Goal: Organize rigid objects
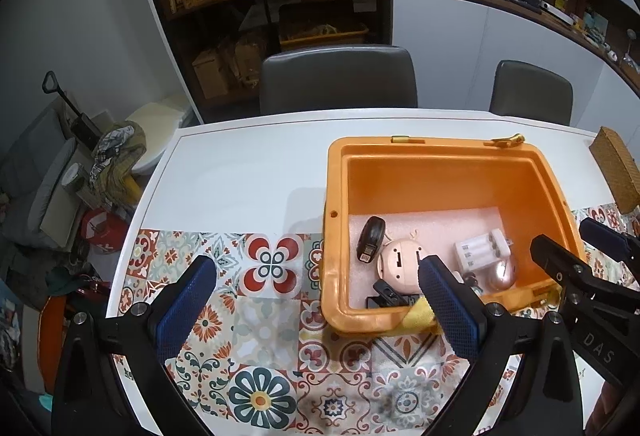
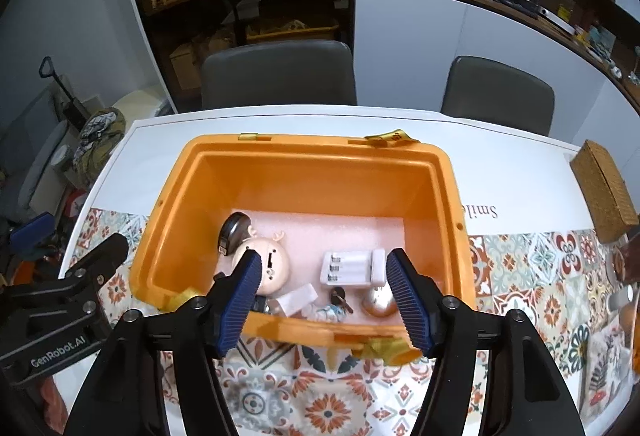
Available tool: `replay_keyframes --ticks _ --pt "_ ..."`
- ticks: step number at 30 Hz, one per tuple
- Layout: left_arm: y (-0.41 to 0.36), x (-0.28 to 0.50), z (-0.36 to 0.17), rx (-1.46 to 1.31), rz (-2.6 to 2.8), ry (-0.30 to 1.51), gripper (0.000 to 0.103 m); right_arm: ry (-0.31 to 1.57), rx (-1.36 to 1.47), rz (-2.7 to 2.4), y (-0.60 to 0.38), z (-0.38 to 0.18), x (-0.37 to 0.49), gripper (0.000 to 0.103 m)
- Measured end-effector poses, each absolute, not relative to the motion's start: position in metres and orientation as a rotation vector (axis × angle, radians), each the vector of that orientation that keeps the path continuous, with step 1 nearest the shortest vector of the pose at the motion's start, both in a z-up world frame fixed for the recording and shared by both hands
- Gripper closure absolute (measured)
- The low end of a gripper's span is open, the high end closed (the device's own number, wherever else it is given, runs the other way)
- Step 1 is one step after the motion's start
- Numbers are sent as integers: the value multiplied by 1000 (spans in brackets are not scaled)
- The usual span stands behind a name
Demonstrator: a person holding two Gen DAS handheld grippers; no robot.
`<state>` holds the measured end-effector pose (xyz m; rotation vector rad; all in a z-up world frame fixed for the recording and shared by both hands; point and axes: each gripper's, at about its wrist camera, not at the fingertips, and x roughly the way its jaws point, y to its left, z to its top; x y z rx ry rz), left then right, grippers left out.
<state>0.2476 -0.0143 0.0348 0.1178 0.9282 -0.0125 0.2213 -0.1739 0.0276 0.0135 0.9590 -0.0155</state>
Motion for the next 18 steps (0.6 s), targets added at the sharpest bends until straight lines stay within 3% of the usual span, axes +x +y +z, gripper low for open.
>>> replay_keyframes --ticks 8,18 --pt "-14 222 49 125 -3 888 0 917 5 -56 -177 42 191 21" --pt "-11 181 60 115 -26 860 0 886 31 -85 -186 54 149 14"
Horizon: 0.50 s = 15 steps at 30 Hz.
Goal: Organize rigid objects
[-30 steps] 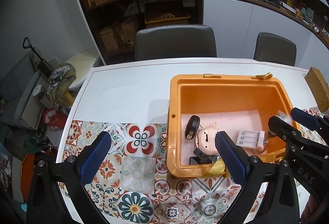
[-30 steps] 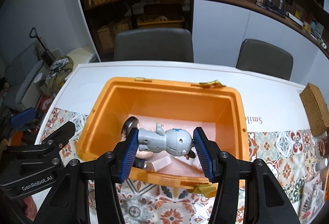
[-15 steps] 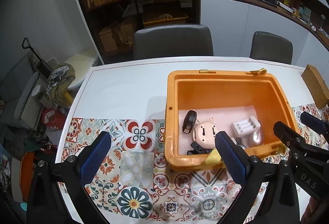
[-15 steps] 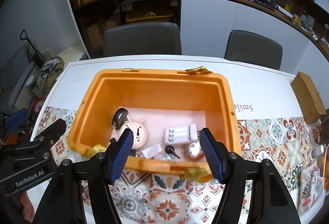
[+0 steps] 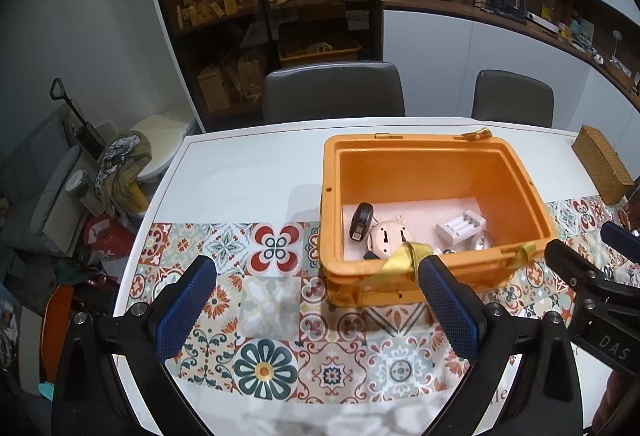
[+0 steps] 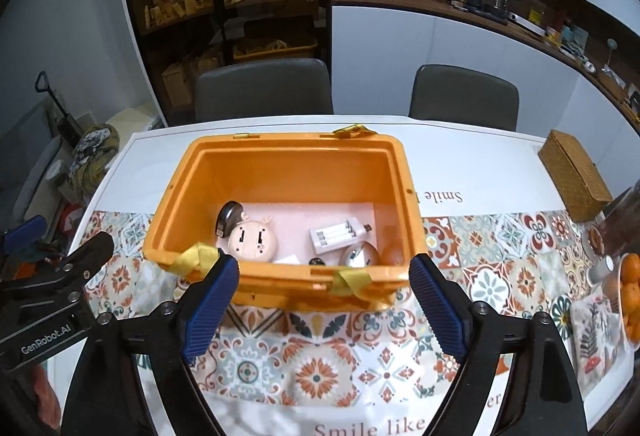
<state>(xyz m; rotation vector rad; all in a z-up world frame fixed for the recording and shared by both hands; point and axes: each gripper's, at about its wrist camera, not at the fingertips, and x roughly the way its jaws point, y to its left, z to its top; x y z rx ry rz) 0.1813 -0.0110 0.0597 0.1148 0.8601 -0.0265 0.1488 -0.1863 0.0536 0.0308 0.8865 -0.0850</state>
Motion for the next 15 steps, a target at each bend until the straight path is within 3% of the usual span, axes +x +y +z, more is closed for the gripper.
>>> replay_keyframes --ticks 15 --pt "-17 135 50 149 -38 858 0 850 18 -121 -192 59 93 9"
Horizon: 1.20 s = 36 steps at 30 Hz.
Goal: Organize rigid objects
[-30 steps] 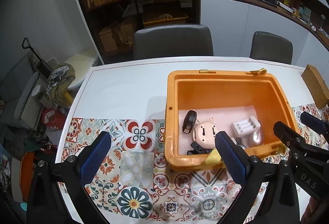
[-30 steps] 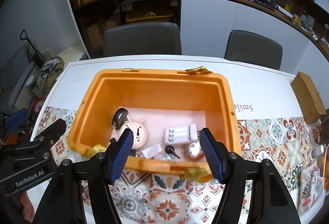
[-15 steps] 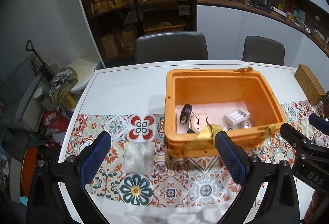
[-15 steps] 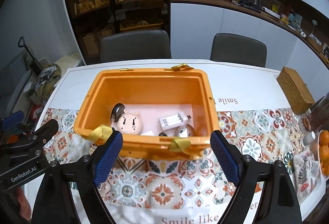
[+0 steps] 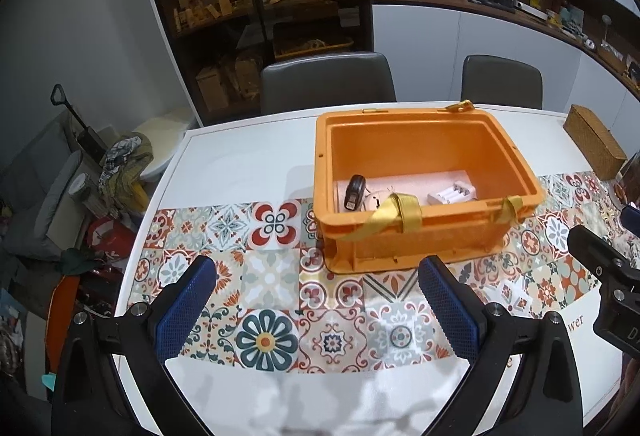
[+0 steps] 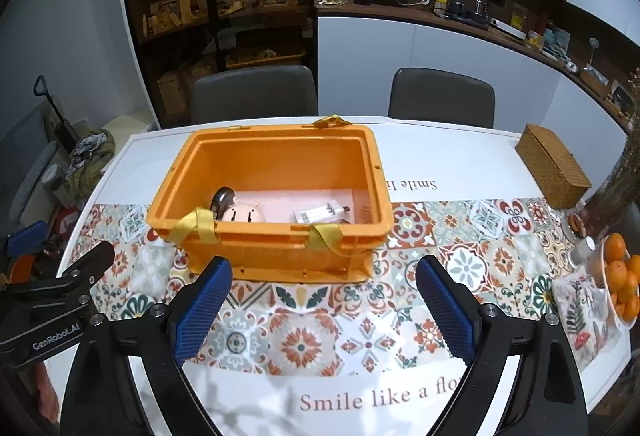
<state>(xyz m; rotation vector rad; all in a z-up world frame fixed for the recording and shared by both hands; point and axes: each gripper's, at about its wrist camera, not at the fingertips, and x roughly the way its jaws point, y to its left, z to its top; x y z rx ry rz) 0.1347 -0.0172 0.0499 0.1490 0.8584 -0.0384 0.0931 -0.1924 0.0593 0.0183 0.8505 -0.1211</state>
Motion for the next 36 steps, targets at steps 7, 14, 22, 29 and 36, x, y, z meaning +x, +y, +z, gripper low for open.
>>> replay_keyframes --ticks 7,14,22,29,36 --pt "-16 119 45 139 -39 870 0 858 25 -122 -193 54 75 6" --pt "-13 107 40 138 -33 884 0 877 40 -120 -194 48 62 5" --pt "-9 92 33 135 -42 904 0 901 43 -109 -194 41 51 5" --pt "-8 83 29 132 -51 922 0 915 33 -101 -190 38 43 5" --pt "-10 82 27 131 -58 929 0 919 27 -96 -189 37 39 5"
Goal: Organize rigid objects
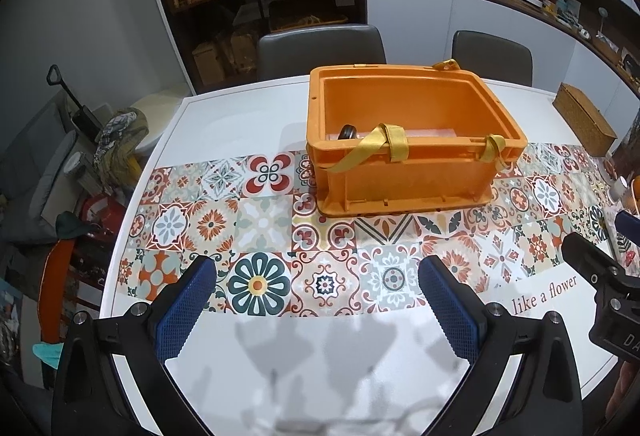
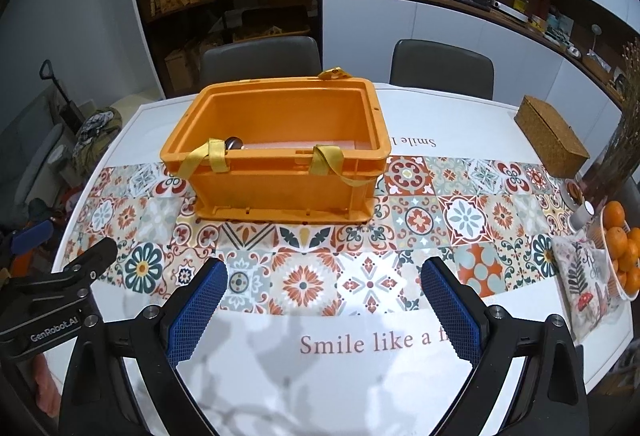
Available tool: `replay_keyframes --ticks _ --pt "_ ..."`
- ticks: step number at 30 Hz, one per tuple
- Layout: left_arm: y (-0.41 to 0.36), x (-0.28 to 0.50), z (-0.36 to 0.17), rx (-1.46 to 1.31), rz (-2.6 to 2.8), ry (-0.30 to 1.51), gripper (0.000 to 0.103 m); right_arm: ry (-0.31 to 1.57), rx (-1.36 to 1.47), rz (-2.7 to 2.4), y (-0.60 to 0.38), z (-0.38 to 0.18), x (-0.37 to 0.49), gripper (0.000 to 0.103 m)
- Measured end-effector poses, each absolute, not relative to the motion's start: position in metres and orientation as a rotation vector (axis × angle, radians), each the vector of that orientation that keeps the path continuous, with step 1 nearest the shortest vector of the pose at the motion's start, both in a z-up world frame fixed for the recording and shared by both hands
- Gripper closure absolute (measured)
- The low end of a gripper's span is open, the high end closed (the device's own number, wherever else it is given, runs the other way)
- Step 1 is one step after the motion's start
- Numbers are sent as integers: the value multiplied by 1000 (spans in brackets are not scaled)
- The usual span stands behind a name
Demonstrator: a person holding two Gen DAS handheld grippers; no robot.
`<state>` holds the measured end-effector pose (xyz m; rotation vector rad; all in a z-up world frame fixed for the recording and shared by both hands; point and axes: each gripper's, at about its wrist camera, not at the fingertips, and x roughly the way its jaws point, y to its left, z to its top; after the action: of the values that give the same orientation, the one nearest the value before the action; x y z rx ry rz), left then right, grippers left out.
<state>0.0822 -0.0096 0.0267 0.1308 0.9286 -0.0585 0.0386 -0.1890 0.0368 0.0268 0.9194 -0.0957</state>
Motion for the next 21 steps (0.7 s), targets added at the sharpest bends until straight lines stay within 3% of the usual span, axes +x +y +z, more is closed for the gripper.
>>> replay_keyframes --ticks 21 --pt "-13 81 26 133 -71 937 0 926 24 -89 -188 37 37 5"
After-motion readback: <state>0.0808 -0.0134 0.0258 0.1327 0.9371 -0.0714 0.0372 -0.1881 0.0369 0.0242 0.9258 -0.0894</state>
